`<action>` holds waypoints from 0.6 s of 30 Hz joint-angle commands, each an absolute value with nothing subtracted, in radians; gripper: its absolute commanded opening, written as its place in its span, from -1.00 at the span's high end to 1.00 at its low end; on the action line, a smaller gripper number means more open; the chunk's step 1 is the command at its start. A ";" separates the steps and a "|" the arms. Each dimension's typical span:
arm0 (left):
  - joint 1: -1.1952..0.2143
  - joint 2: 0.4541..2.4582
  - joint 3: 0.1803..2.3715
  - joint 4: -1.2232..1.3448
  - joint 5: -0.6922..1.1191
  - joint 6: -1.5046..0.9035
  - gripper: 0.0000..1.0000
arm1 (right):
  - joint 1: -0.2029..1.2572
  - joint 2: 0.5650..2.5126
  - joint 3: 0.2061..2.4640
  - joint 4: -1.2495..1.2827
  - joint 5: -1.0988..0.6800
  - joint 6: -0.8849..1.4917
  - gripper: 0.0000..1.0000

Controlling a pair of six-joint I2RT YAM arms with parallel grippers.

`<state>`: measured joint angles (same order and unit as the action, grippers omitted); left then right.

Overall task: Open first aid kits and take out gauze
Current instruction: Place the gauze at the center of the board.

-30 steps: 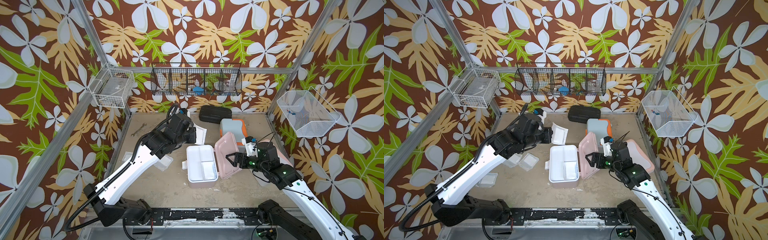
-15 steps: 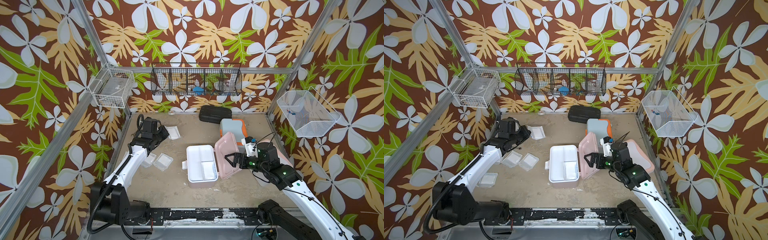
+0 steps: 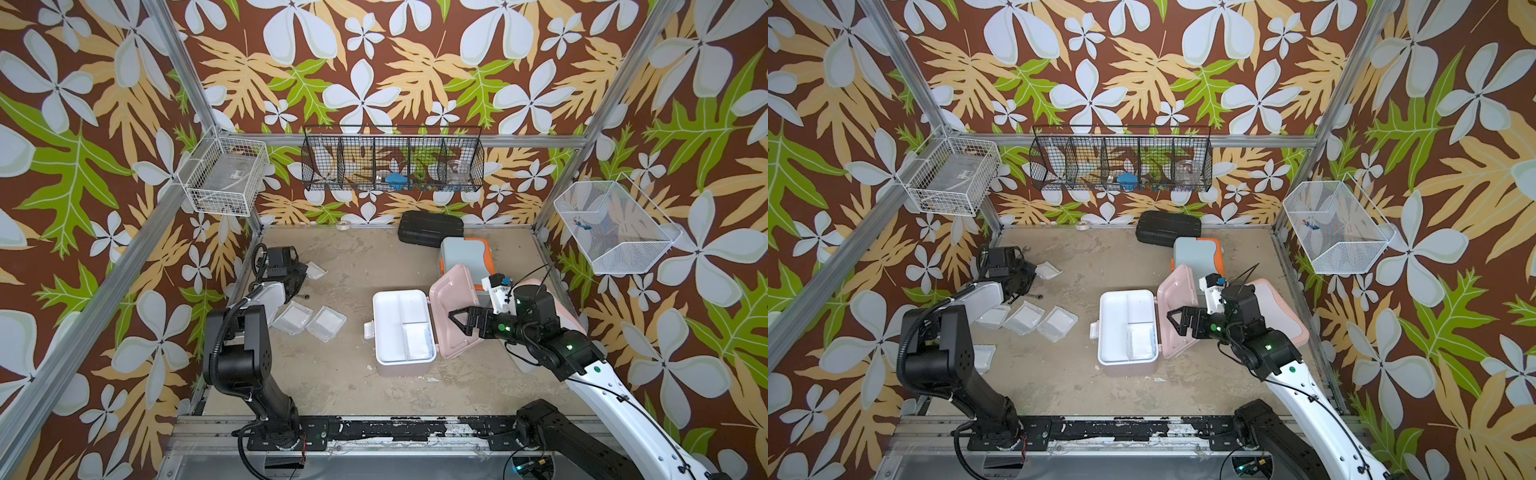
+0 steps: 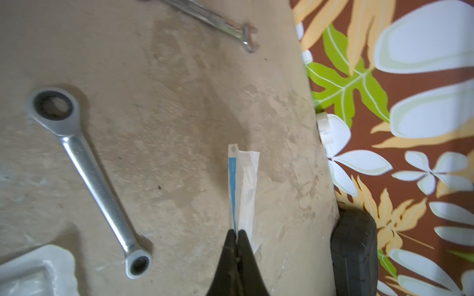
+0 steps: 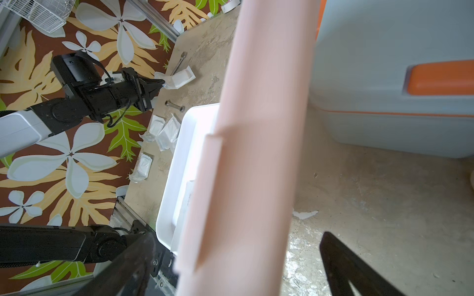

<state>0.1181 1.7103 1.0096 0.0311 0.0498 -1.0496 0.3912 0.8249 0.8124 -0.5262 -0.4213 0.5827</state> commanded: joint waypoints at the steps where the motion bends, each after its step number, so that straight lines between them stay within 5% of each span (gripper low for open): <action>1: 0.146 1.736 0.998 0.089 0.025 -1.096 1.00 | 0.392 0.829 0.811 -0.528 -0.437 0.565 -1.00; 8: 0.181 1.824 1.017 0.101 0.051 -1.099 0.94 | 0.392 0.848 0.811 -0.517 -0.464 0.561 -1.00; 18: 0.187 1.779 0.990 0.093 0.147 -1.020 -0.08 | 0.392 0.858 0.834 -0.523 -0.470 0.532 -1.00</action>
<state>0.1860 1.8023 0.9943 0.0792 0.1017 -1.0557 0.3912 0.8577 0.8249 -0.5274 -0.4644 0.5461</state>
